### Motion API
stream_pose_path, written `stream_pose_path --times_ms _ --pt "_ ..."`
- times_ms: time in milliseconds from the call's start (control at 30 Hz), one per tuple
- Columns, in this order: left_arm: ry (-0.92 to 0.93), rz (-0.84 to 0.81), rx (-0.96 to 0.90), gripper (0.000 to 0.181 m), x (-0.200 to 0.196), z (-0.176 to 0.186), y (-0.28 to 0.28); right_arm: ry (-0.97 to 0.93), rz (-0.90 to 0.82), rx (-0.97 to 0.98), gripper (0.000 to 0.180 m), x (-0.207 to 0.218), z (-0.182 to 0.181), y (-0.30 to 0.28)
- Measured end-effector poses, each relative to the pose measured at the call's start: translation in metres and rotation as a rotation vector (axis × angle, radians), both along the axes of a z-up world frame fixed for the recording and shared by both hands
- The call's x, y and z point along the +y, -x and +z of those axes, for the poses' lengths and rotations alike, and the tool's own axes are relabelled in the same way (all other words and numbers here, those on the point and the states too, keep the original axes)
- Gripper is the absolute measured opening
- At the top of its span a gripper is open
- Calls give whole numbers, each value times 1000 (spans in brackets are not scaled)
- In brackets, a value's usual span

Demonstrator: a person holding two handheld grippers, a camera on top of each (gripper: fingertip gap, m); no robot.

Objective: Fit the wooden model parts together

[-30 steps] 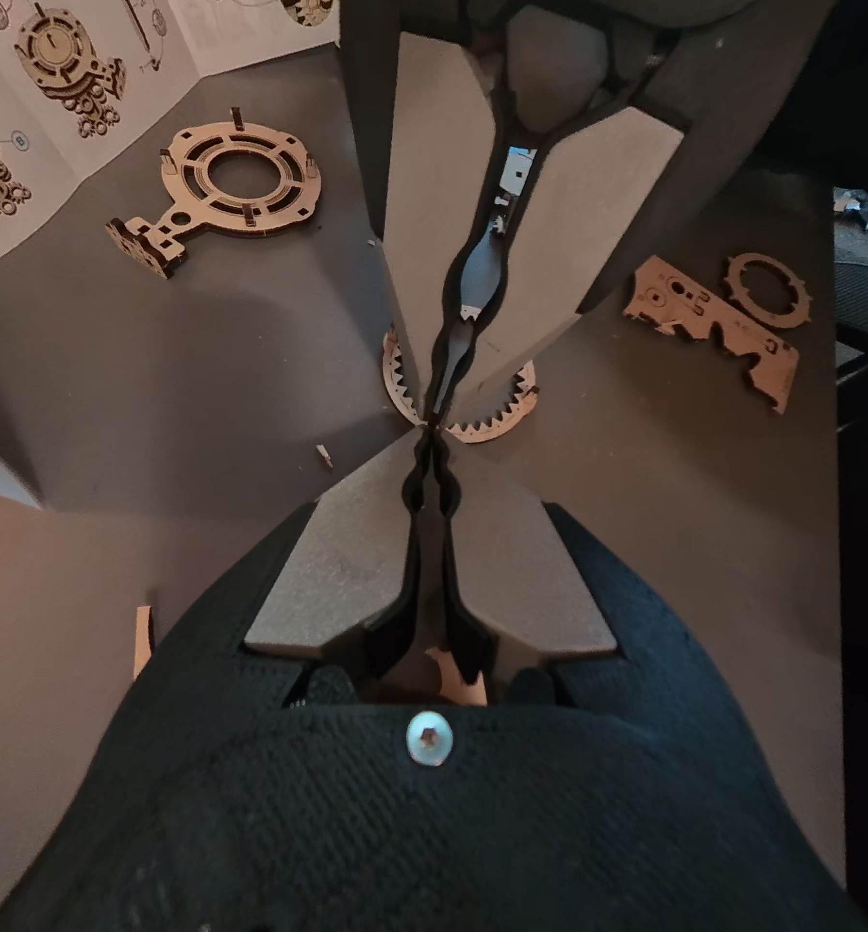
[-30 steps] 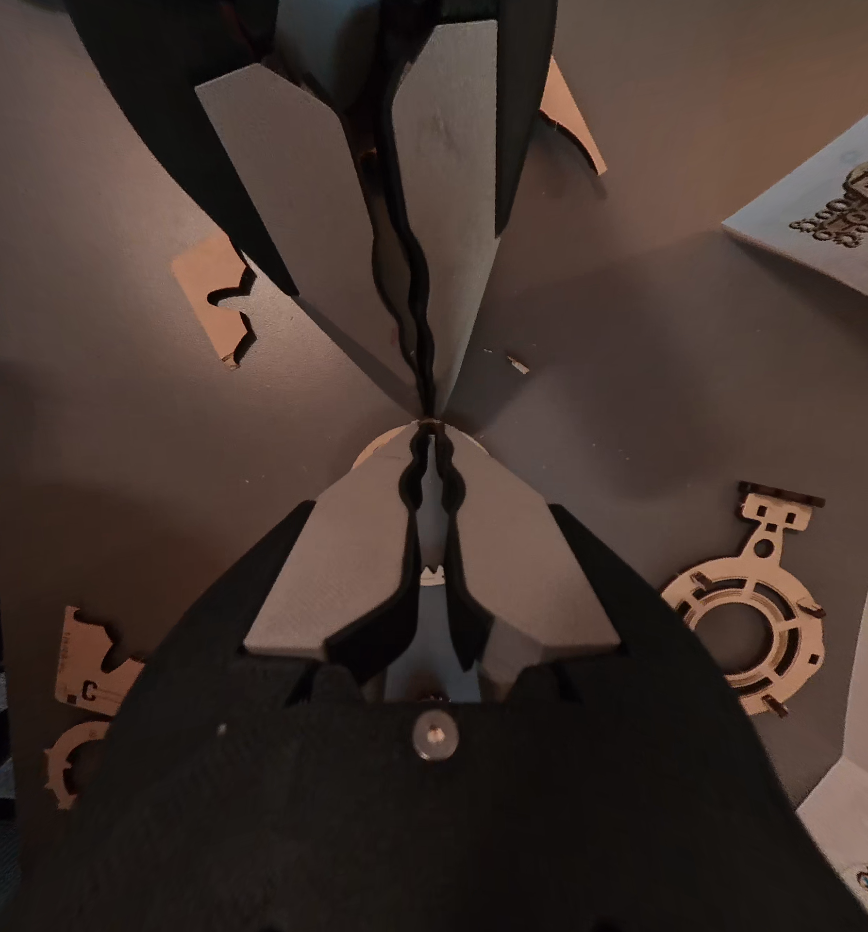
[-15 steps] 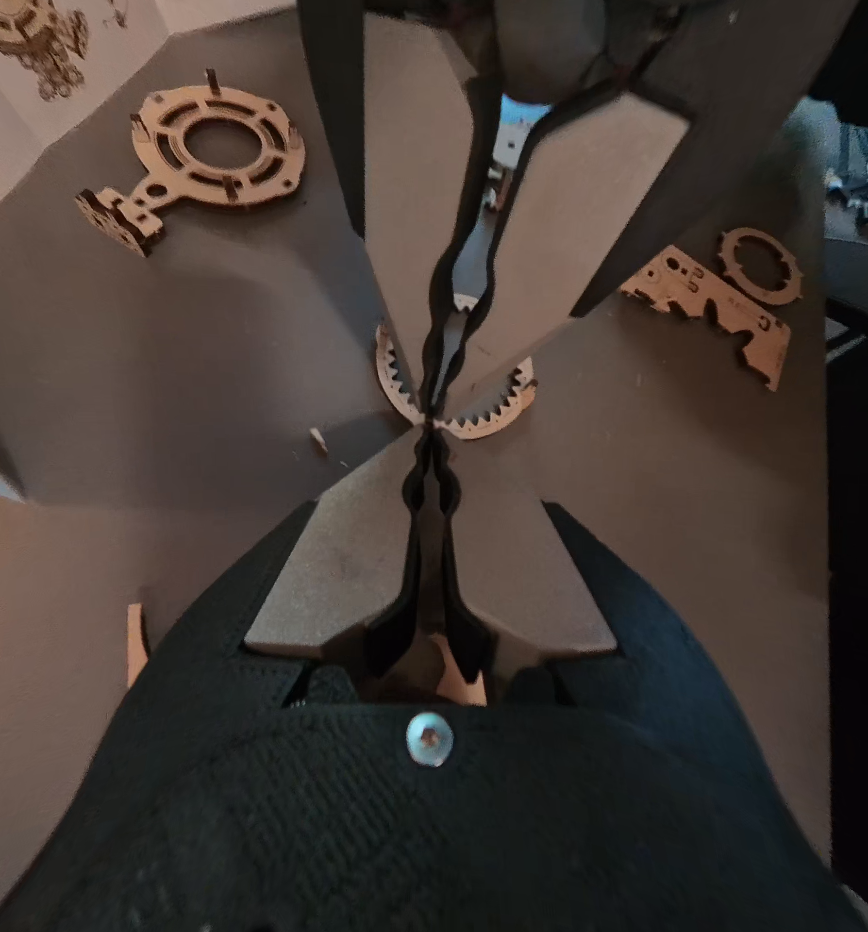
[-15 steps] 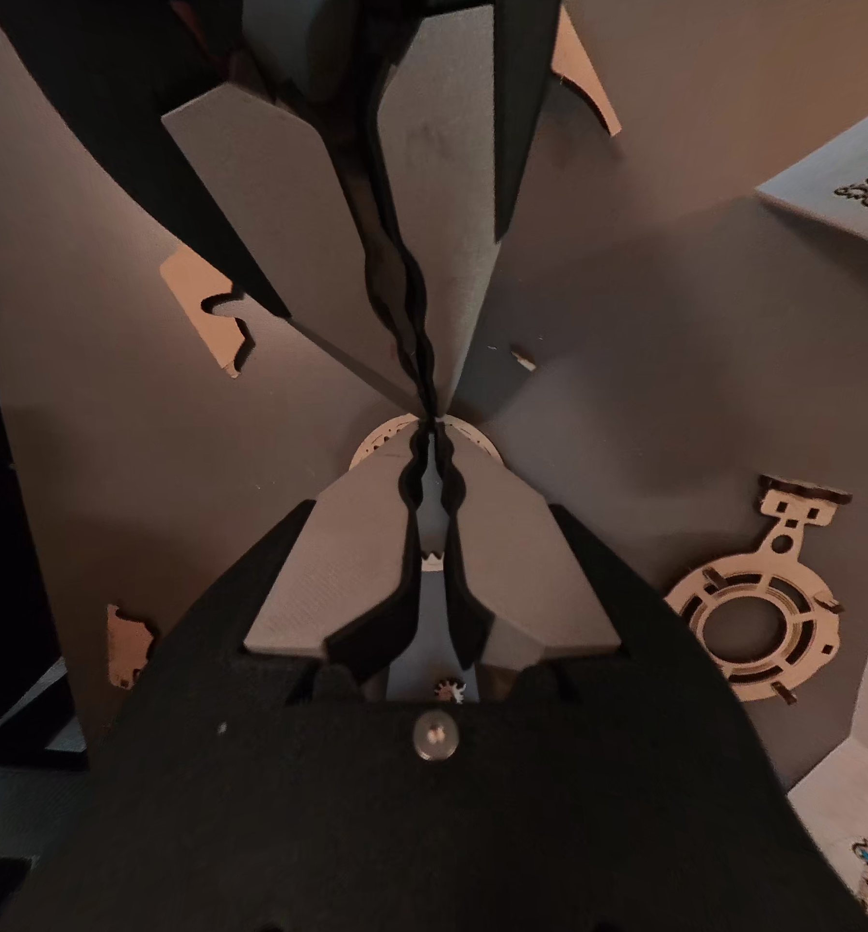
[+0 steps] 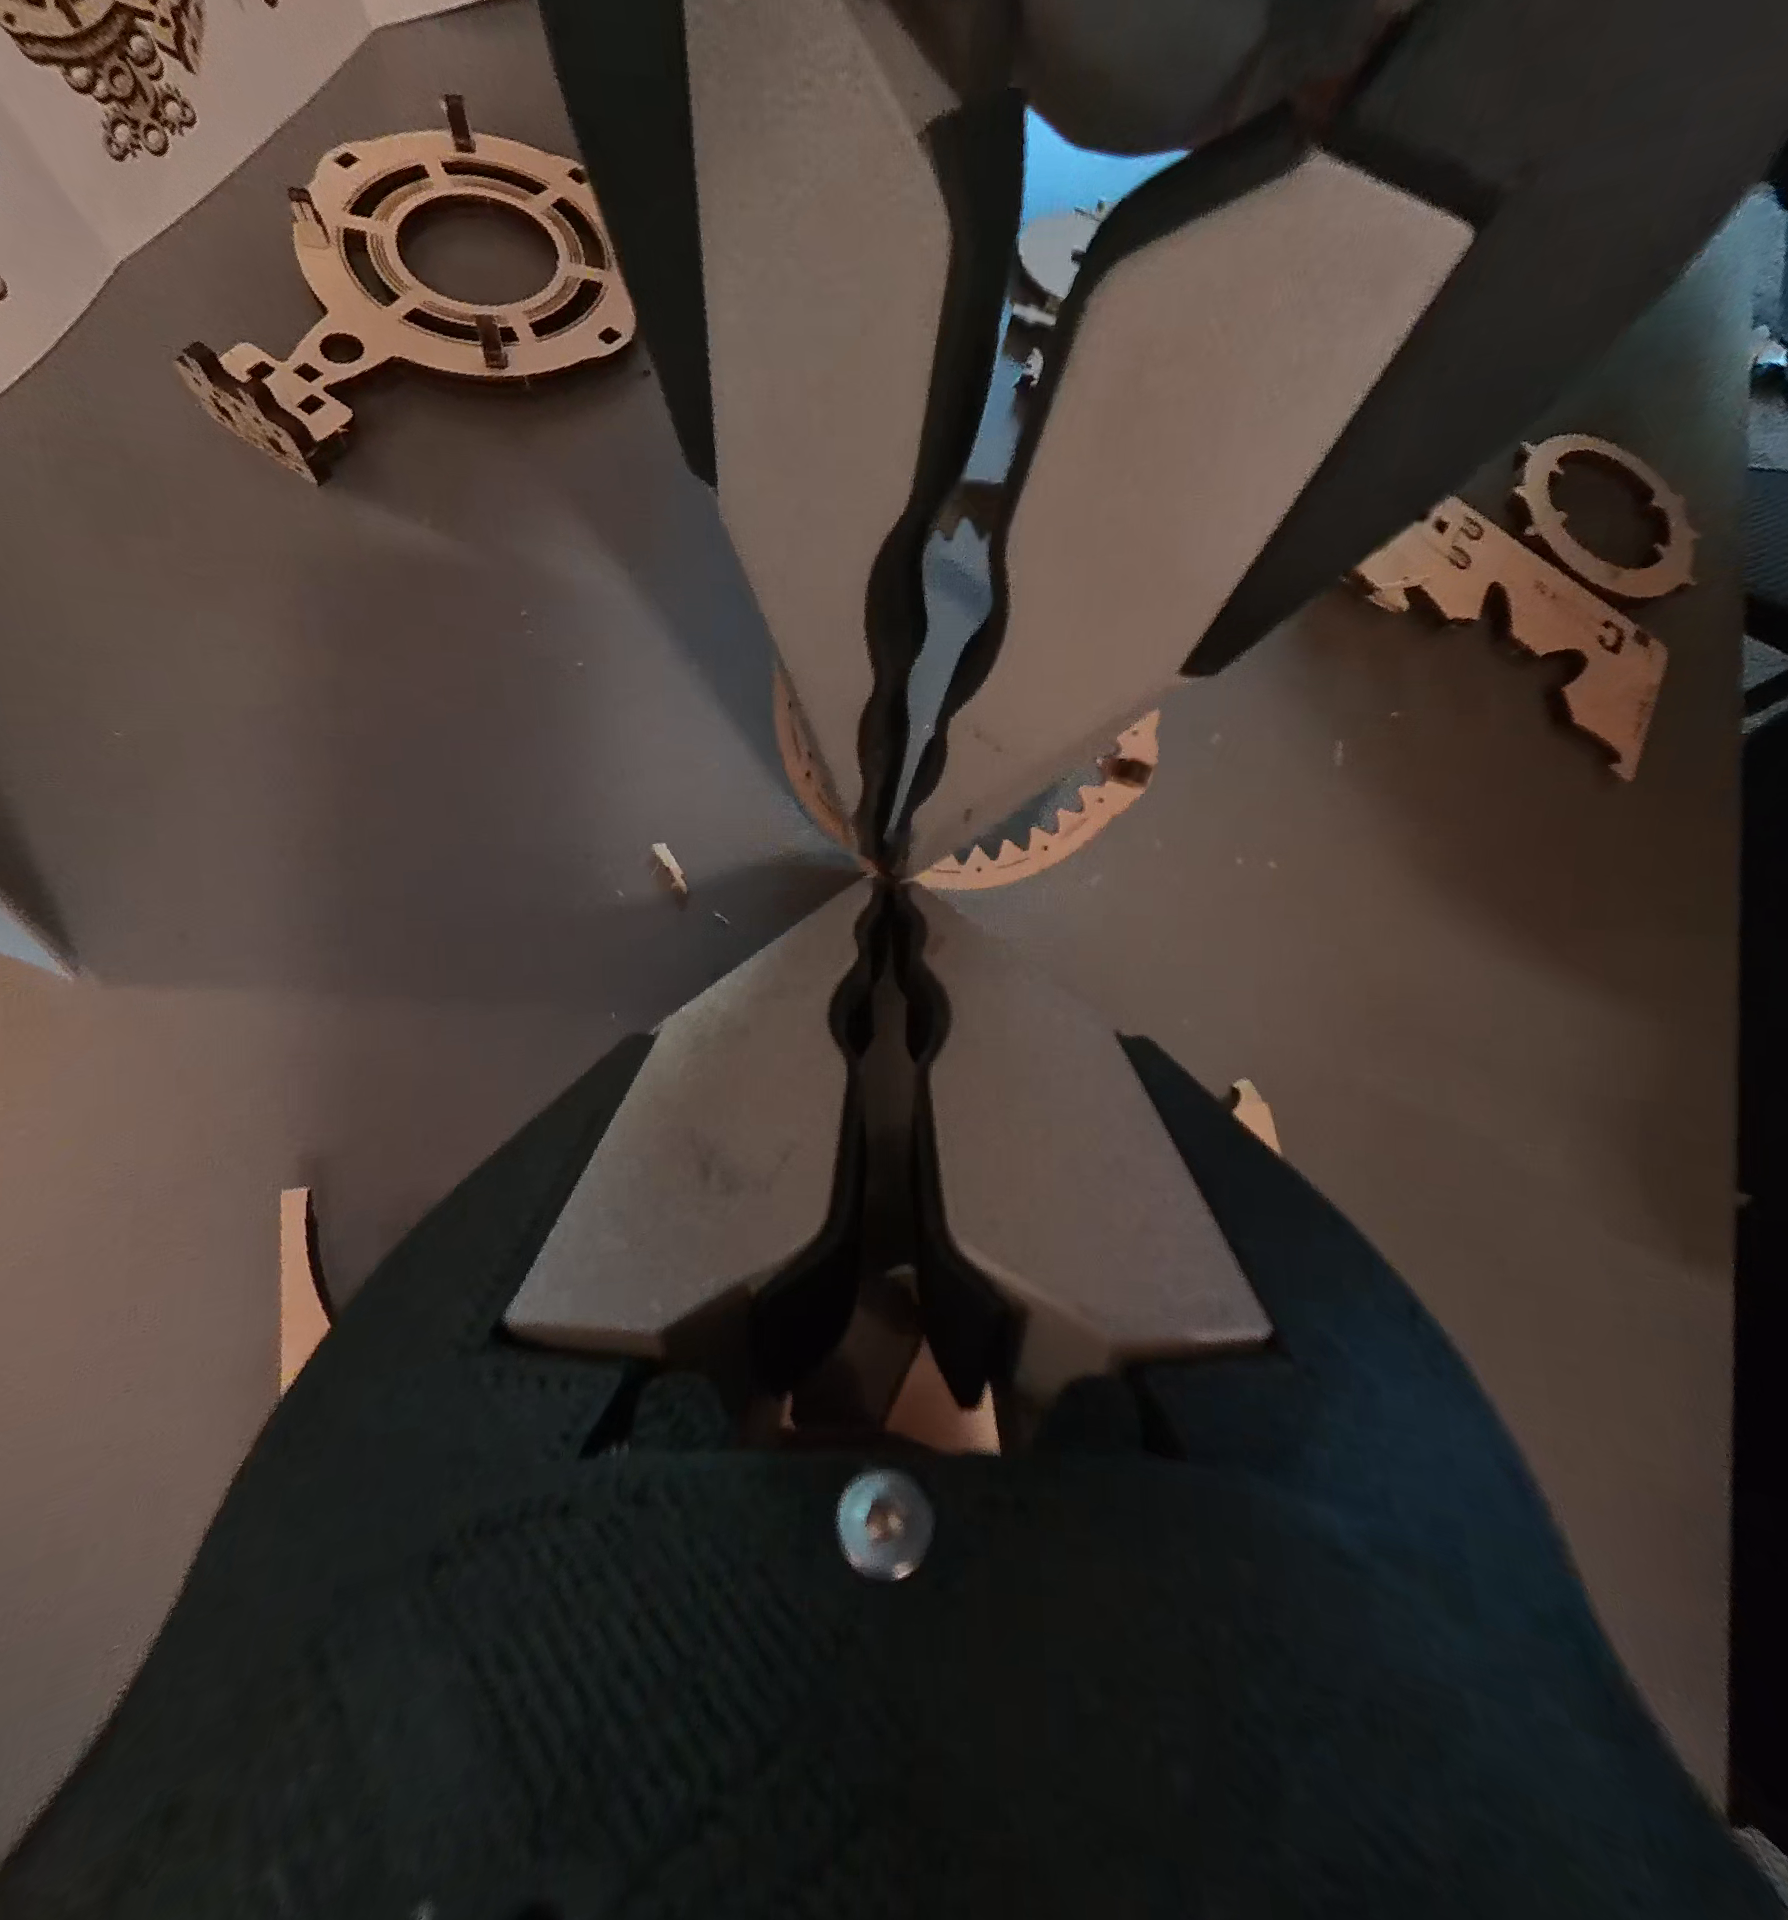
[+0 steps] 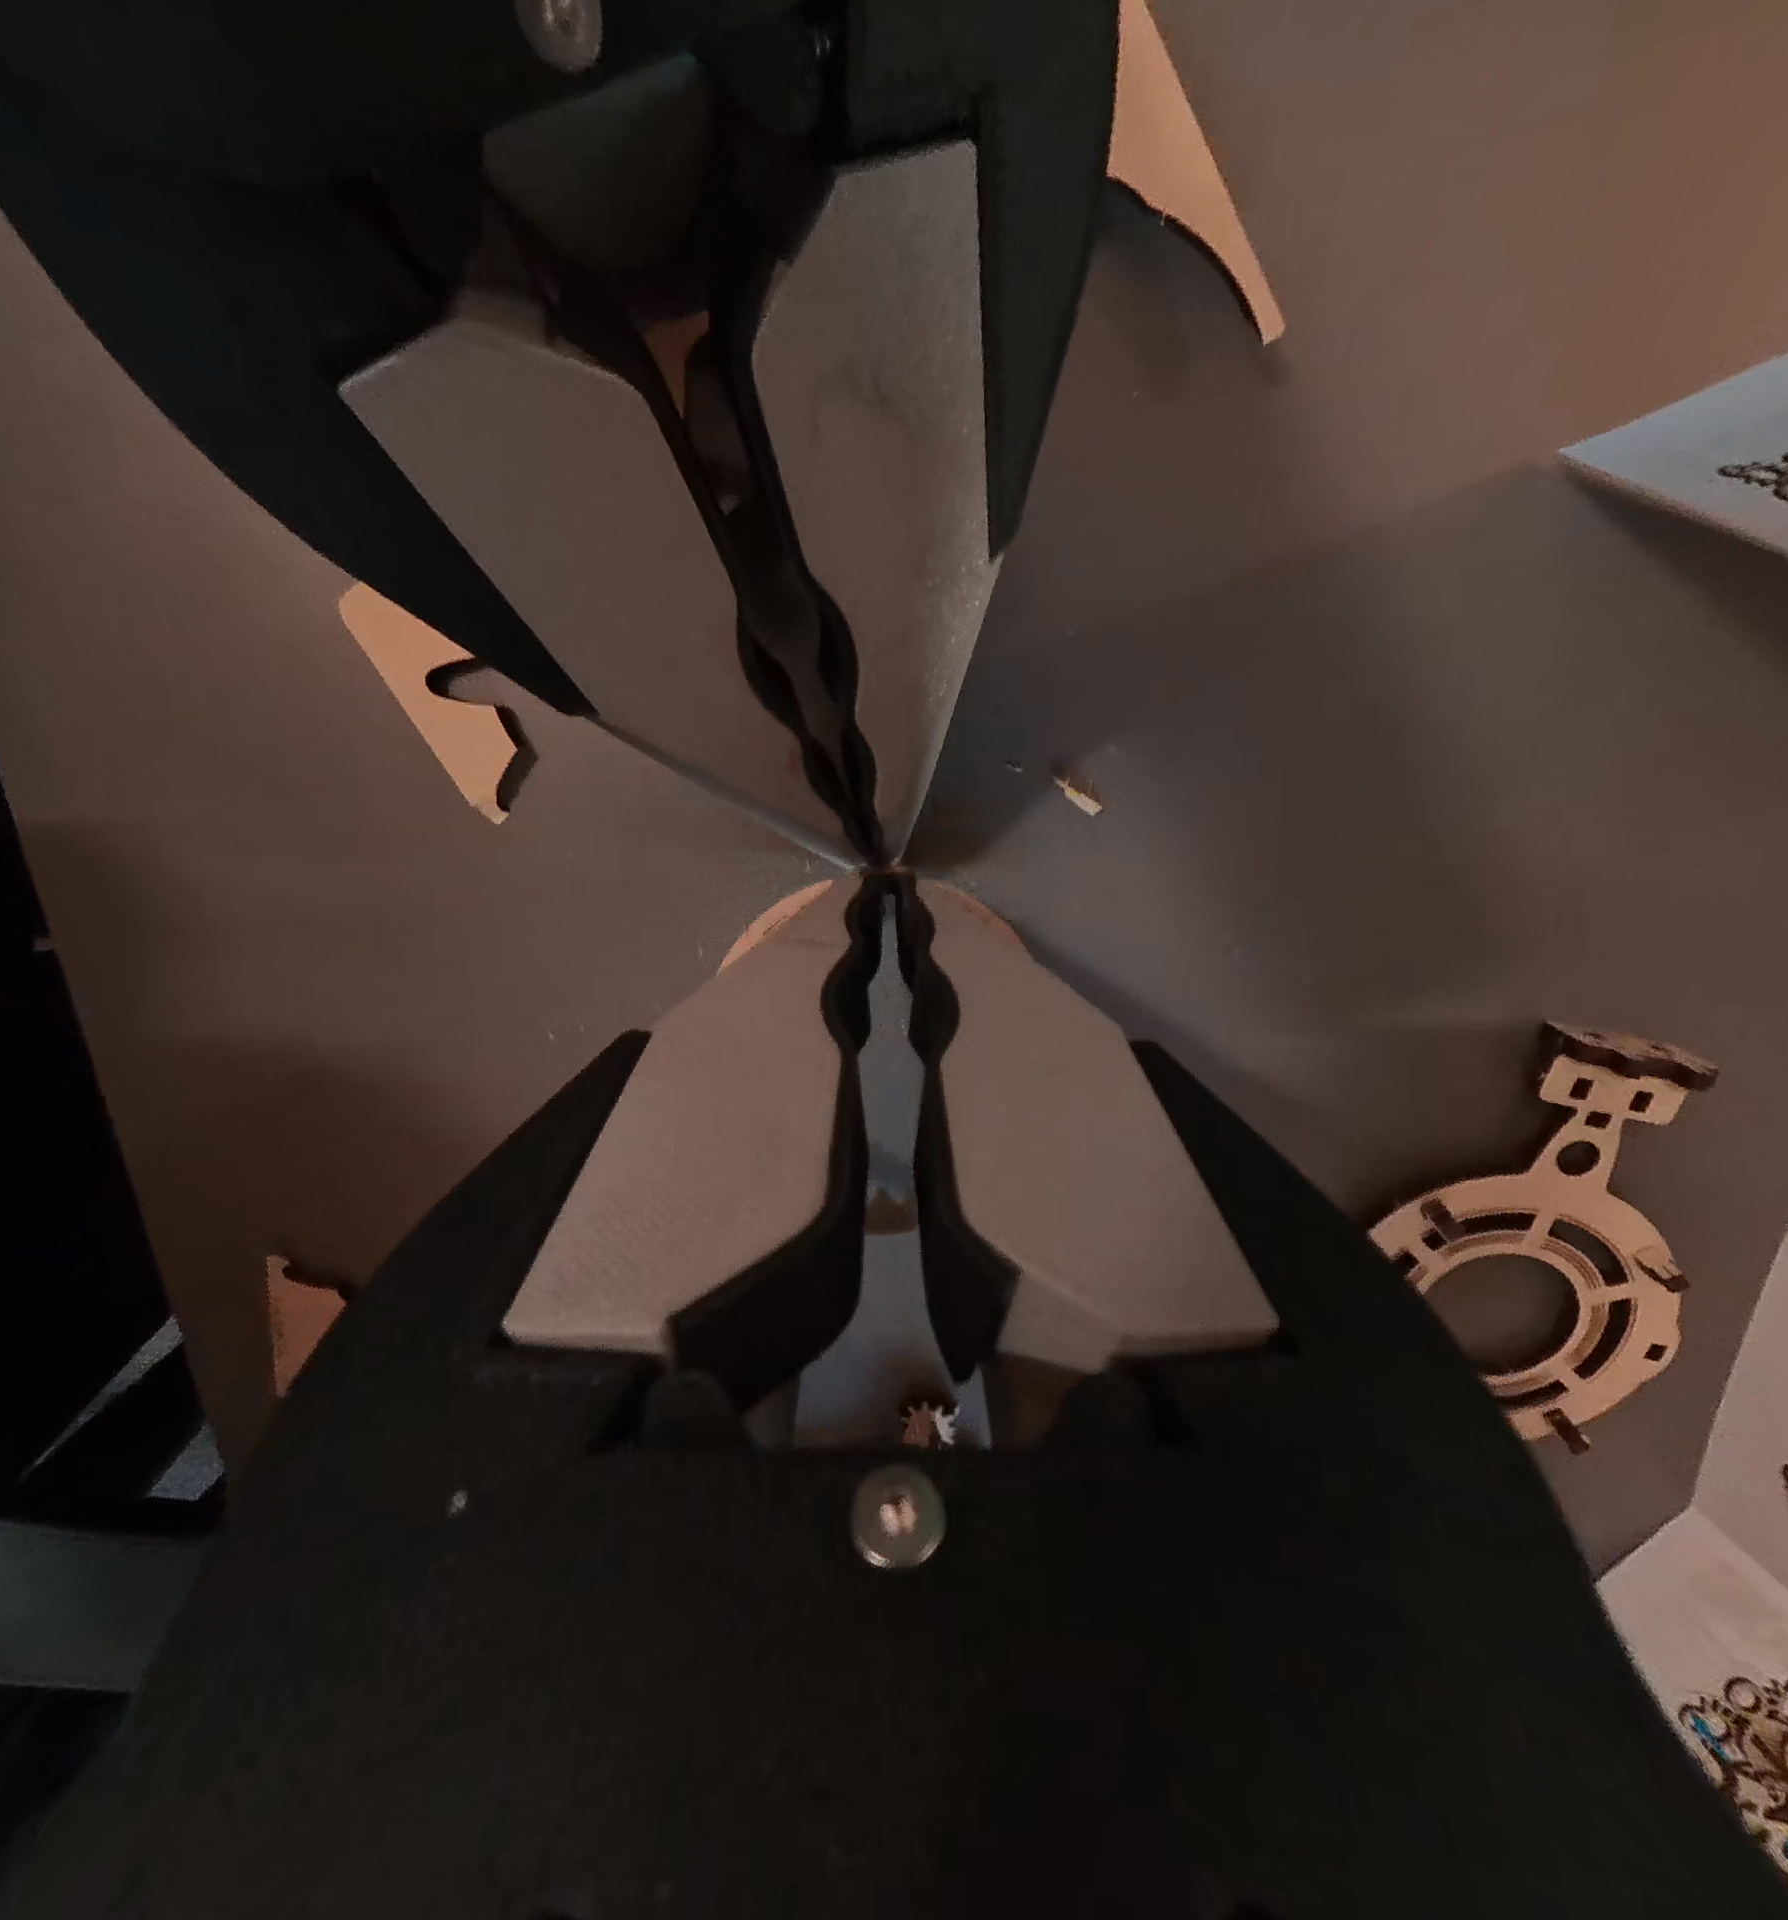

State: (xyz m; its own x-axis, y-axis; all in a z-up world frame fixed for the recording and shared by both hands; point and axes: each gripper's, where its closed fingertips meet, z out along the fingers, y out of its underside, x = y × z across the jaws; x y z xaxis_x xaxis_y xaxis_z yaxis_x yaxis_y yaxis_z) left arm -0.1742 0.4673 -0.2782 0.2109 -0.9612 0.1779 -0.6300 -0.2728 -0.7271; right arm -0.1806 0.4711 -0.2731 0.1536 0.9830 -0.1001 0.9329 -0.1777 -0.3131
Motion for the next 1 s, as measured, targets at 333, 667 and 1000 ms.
stream_pose_path --times_ms 333,667,1000 --pt "2 8 -1 0 -2 1 0 16 -21 59 0 0 0 1" --pt "-48 -81 -64 0 -17 12 -5 2 -58 127 0 -1 2 -16" --pt "-599 -209 29 0 -25 10 -28 14 -33 153 0 1 11 -20"
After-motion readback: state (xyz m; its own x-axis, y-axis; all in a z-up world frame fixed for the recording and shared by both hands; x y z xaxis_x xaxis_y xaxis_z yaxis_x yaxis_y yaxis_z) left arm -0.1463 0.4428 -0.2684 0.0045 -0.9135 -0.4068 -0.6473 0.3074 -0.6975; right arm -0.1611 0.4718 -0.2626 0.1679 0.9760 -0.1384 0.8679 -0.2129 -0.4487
